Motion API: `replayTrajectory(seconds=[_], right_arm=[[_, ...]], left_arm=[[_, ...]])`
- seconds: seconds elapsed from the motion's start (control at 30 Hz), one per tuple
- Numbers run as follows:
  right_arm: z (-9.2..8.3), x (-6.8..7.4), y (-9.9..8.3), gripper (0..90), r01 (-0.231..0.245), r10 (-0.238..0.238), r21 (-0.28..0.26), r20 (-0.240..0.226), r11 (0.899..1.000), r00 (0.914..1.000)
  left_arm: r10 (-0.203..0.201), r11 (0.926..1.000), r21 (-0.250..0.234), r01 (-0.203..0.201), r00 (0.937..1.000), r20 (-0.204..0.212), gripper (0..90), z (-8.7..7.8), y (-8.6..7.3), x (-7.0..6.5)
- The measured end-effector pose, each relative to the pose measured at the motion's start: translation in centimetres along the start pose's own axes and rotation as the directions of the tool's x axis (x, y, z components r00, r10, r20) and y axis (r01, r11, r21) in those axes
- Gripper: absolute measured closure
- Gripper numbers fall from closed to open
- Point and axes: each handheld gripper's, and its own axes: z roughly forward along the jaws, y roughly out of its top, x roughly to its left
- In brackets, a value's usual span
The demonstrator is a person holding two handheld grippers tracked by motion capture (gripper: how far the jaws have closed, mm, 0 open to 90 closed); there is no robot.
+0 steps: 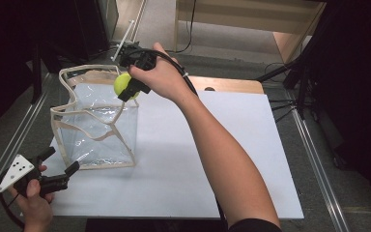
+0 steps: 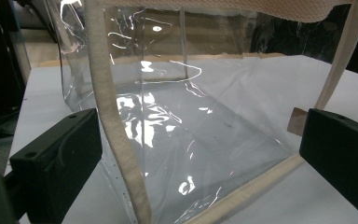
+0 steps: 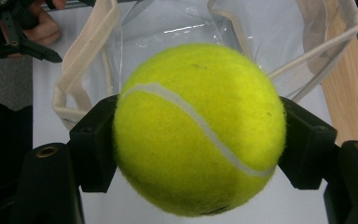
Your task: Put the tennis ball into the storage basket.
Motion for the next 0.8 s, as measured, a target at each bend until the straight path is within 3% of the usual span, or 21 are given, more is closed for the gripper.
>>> replayTrajectory(seconds=[0.8], right_arm=[[1.9,1.2,2.8,24.3,0.043,-0.042,0.012,-0.027,0.999,0.9987]], left_arm=[[0.003,1.0,0.002,-0.003,1.0,0.002,0.0,-0.1,0.1,0.0]])
